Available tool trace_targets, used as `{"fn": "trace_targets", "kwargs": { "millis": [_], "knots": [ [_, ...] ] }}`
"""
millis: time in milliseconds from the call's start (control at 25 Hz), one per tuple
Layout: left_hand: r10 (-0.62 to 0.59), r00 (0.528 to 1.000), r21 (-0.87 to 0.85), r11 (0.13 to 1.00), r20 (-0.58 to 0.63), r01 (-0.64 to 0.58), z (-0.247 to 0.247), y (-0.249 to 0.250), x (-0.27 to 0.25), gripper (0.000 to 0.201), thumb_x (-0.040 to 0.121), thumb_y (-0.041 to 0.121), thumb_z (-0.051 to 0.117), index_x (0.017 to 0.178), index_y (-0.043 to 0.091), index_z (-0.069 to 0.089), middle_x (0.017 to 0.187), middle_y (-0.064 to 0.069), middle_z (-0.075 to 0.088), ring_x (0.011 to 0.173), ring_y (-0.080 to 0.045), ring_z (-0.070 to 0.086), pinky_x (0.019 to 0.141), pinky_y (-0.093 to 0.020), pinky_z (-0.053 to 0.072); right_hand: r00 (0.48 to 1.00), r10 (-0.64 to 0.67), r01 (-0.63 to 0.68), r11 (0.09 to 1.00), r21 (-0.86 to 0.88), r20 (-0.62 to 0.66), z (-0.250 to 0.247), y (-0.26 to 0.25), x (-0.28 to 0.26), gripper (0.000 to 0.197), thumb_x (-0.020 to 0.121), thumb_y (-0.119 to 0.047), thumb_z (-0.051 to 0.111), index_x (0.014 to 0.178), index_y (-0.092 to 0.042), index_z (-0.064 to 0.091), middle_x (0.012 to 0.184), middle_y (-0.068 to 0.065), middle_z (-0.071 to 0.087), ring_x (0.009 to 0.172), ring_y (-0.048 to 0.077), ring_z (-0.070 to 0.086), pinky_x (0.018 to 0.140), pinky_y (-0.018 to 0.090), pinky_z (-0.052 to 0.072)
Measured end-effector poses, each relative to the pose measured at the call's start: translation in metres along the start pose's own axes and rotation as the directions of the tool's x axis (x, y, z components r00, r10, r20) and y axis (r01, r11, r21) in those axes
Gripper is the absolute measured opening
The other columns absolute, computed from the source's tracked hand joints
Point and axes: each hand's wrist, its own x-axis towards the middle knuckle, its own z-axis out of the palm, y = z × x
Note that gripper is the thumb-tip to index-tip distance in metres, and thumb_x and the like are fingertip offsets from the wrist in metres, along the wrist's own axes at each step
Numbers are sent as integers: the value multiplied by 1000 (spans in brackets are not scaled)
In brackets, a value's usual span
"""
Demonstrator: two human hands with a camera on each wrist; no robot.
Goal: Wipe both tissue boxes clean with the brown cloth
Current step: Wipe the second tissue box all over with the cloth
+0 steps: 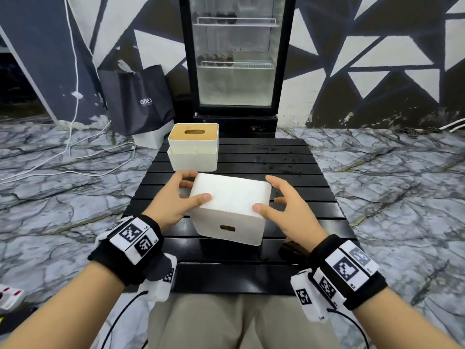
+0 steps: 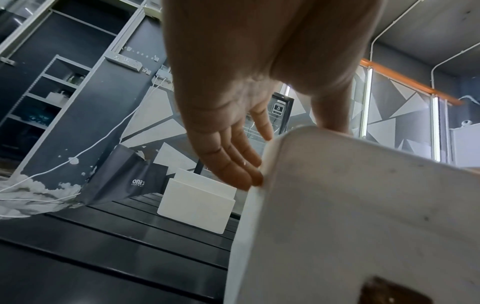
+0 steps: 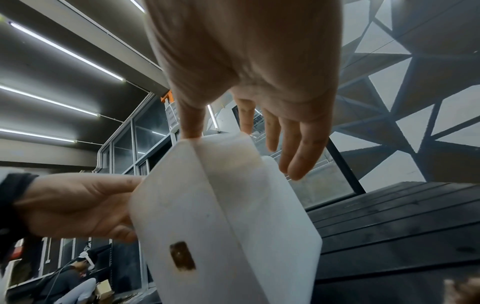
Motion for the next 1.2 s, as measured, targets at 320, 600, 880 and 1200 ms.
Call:
{"fn": "trace_targets", "kwargs": {
  "millis": [320,600,880,1200],
  "knots": [
    [-104,934,59,994,342,89,-19,-12,-21,134,37,50,88,146,35,11,124,5,54,106,-3,58,77,-13,51,949,103,-123,991,48,298,-5,14,-9,106,52,-39,83,134,-50,16,131,-8,50,120,12,49,106,41,38],
    [-20,957,40,999,288,9,-15,-9,-34,96,36,44,83,118,46,34,121,12,54,97,-9,64,77,-20,51,961,43,-85,986,142,273,-7,13,-17,64,60,-15,79,103,-36,37,120,-8,57,87,21,63,84,41,53],
    [32,985,18,999,172,-36,9,-24,-43,70,43,36,84,95,42,38,122,7,50,92,-19,69,85,-41,56,977,19,-38,996,82,213,-2,19,-21,52,61,-2,64,92,-33,36,87,4,58,62,15,51,57,32,44],
    [36,987,121,991,155,-55,29,-45,-44,63,65,4,83,94,30,34,111,14,49,100,-16,65,87,-35,55,981,-16,20,1000,-16,193,12,49,-24,50,55,-12,65,88,-39,38,106,-6,47,98,22,55,77,41,54]
  ]
}}
